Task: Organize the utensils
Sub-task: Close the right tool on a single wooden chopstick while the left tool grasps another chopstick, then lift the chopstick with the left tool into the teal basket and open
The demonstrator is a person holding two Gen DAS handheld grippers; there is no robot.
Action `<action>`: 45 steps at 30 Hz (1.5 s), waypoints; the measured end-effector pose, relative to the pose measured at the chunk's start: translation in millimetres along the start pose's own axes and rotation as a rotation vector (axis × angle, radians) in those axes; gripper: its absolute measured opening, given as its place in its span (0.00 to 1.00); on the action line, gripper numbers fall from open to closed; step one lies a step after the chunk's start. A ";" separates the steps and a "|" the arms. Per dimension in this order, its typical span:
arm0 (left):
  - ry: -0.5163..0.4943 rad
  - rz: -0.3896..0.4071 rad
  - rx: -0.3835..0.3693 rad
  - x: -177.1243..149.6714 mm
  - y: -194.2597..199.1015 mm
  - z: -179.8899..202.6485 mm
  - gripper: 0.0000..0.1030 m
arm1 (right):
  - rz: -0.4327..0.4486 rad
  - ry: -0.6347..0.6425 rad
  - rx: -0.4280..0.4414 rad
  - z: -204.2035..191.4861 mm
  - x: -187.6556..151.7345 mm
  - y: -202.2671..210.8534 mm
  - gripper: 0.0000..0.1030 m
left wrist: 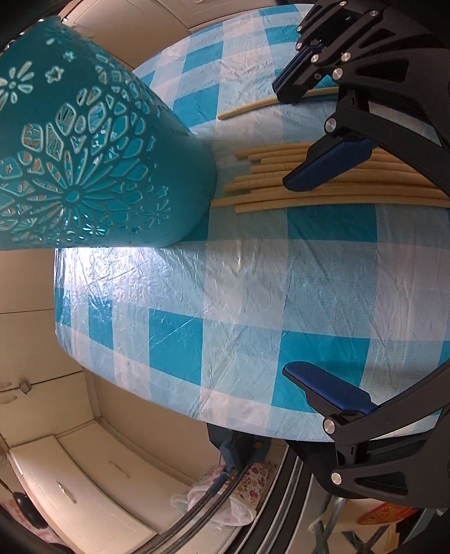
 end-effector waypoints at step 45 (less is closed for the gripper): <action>0.114 0.165 -0.276 86.5 108.0 -54.0 0.05 | 0.014 -0.084 0.091 17.8 5.3 -10.8 0.06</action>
Point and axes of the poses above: each gripper's, at about its wrist camera, not at the fingertips, and y roughly against the way its jaws point, z to its right, x to its top, the point moved 2 cm from there along -y, roughly the way its jaws point, and after that the axes turned 12 degrees about z, right-handed, at the moved point
